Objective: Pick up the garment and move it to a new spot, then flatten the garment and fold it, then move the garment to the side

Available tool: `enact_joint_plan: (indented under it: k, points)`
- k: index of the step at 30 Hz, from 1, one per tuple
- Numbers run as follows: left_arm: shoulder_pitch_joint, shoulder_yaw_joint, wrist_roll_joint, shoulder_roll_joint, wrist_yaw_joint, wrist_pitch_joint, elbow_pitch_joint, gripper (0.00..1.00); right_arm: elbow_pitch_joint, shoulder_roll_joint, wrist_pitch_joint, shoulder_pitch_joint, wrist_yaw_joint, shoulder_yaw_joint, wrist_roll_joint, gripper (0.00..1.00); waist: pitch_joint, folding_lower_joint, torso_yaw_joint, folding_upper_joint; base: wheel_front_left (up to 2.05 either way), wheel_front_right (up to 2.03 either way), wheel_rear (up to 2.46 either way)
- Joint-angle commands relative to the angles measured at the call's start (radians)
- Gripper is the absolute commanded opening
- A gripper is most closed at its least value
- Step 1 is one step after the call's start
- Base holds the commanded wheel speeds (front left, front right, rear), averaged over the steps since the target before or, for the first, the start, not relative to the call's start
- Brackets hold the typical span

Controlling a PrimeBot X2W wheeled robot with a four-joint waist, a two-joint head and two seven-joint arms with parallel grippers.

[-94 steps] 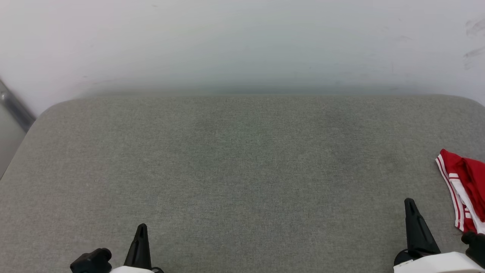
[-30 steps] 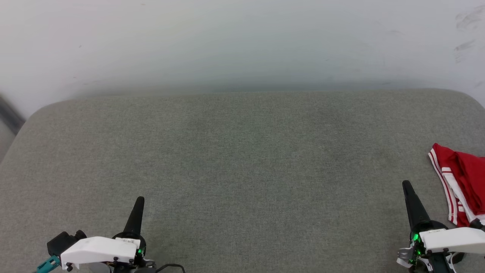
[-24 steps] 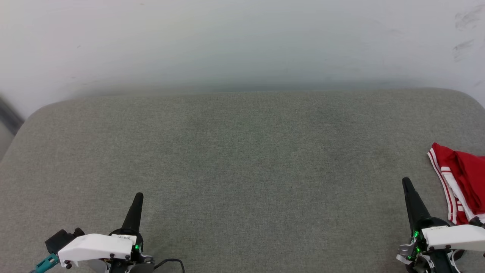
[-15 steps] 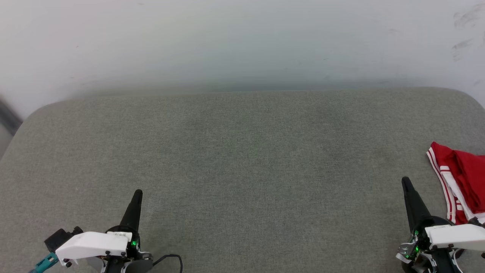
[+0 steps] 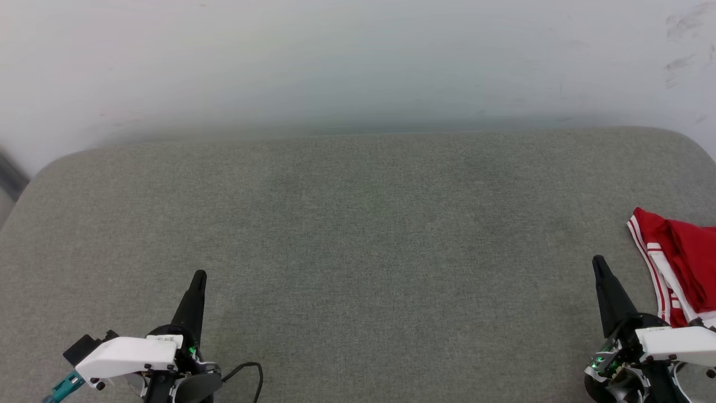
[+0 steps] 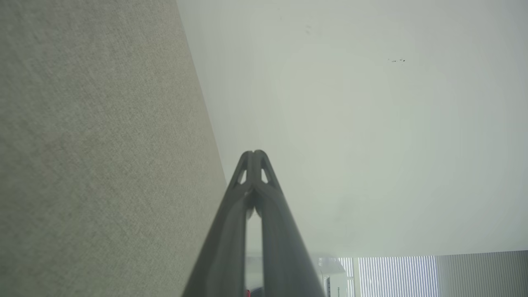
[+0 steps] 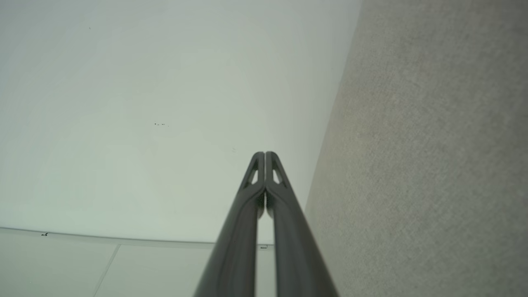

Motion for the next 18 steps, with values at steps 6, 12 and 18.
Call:
enact_joint_plan:
  k: [6, 12, 18]
  points:
    - [-0.022, 0.011, -0.052, -0.002, -0.016, 0.016, 0.009, 0.00, 0.008, 0.000, 0.014, -0.023, 0.000, -0.004, 0.052, 0.00, 0.001, 0.0000, -0.003, 0.0000, 0.00, 0.00, 0.00]
    - [-0.022, 0.017, -0.069, -0.004, -0.017, 0.023, 0.012, 0.00, 0.010, 0.002, 0.021, -0.029, 0.000, -0.007, 0.071, 0.00, 0.002, 0.0000, -0.004, 0.0000, 0.00, 0.00, 0.00]
    - [-0.022, 0.020, -0.065, -0.006, -0.017, 0.025, 0.012, 0.00, 0.011, 0.003, 0.023, -0.028, 0.000, -0.009, 0.068, 0.00, 0.002, 0.0000, -0.004, 0.0000, 0.00, 0.00, 0.00]
